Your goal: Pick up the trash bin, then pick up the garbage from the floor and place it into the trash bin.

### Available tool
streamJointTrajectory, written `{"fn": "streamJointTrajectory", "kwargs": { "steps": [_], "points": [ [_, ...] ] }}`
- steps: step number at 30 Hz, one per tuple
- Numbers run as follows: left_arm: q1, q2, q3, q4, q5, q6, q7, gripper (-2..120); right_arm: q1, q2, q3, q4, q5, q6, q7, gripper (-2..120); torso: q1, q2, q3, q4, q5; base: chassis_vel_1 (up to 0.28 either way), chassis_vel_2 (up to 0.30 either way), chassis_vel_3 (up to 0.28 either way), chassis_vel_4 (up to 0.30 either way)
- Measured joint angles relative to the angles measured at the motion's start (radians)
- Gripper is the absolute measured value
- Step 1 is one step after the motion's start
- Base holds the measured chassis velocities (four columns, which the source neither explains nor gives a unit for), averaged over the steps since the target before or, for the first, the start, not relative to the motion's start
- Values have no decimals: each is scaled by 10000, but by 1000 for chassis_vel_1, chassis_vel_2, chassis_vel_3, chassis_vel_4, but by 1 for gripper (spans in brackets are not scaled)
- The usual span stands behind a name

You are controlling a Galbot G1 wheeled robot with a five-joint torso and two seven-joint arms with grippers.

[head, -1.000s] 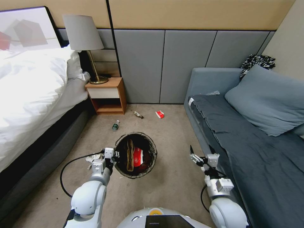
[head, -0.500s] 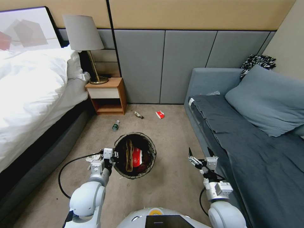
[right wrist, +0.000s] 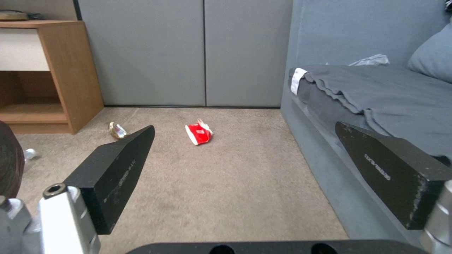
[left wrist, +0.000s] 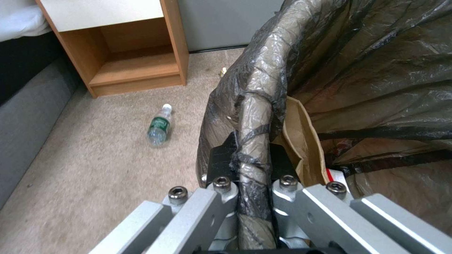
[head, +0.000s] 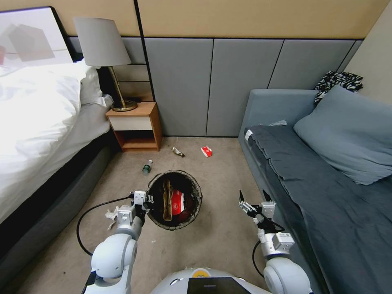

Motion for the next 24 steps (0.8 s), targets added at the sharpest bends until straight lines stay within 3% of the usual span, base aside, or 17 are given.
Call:
{"fn": "streamJointTrajectory", "kwargs": {
  "steps": [24],
  "points": [
    [52, -101, 105, -64, 210, -14, -19, 1, 81, 64, 85, -218, -174, -26, 23, 100, 0, 0, 0, 0, 2, -124, 121, 126, -124]
  ]
}}
